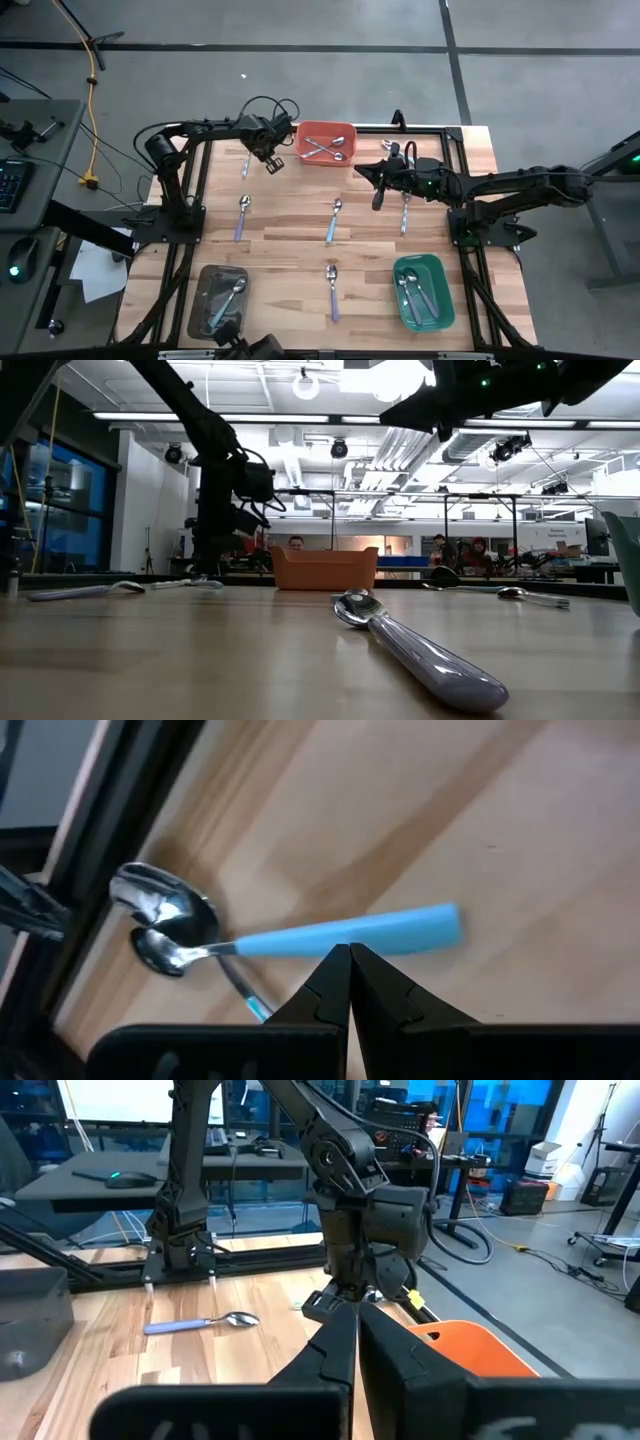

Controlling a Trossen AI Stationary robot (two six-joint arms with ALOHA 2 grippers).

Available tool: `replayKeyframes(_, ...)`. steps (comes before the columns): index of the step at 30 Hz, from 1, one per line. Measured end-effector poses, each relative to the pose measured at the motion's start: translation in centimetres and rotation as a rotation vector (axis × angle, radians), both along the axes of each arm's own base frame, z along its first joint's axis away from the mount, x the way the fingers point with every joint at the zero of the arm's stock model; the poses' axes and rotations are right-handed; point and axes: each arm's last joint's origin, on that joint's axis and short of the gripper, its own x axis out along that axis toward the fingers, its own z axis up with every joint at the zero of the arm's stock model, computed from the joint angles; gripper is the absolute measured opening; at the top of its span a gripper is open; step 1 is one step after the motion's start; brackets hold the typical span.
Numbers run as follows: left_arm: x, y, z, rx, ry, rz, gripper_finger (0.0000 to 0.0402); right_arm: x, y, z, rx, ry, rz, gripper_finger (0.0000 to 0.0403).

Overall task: Sort silverware by color (type)
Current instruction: Put the top left blue spoon into the black bin

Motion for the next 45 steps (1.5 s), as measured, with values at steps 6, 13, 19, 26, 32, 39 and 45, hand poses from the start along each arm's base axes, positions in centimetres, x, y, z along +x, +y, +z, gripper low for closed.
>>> replayKeyframes(6,-0.15,0.47,0.03,0.033,0.0,0.018,0.0,0.01,0.0,0.02,0.0,-0.002,0.0,0.0)
replayKeyframes(13,-0.19,0.52,0.03,0.033,0.0,0.019,0.0,0.01,0.0,0.03,0.0,-0.004,0.0,0.0)
replayKeyframes(19,-0.17,0.49,0.01,0.026,-0.005,0.016,0.0,0.01,0.0,0.02,0.0,-0.003,0.0,0.0)
replayKeyframes(26,-0.11,0.45,0.0,0.028,-0.007,0.014,0.0,0.01,0.0,0.02,0.0,-0.004,0.0,0.0)
replayKeyframes(32,-0.1,0.43,0.0,0.026,-0.005,0.007,0.0,0.02,0.0,0.04,0.0,-0.004,0.0,0.0)
replayKeyframes(39,-0.09,0.43,0.0,0.024,-0.007,0.006,0.0,0.02,0.0,0.05,0.0,-0.004,0.0,0.0)
replayKeyframes(45,-0.01,0.33,-0.06,-0.012,-0.034,-0.005,0.0,0.02,0.0,0.05,0.0,-0.004,0.0,0.0)
